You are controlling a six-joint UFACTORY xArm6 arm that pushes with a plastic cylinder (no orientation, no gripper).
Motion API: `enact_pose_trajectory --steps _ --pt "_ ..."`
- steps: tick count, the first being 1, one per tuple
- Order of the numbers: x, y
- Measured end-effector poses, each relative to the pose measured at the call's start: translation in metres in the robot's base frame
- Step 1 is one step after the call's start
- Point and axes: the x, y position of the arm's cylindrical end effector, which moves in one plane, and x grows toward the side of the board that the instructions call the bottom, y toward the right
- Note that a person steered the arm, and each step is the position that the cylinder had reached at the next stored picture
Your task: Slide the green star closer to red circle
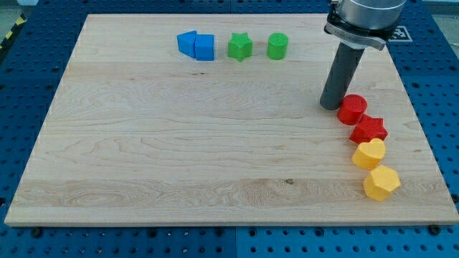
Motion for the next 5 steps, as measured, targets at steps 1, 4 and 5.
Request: enact_pose_trajectory --steps 1,4,5 --pt "0.0 0.001" --pt "0.006 -0.091" --pt "0.002 -0.17"
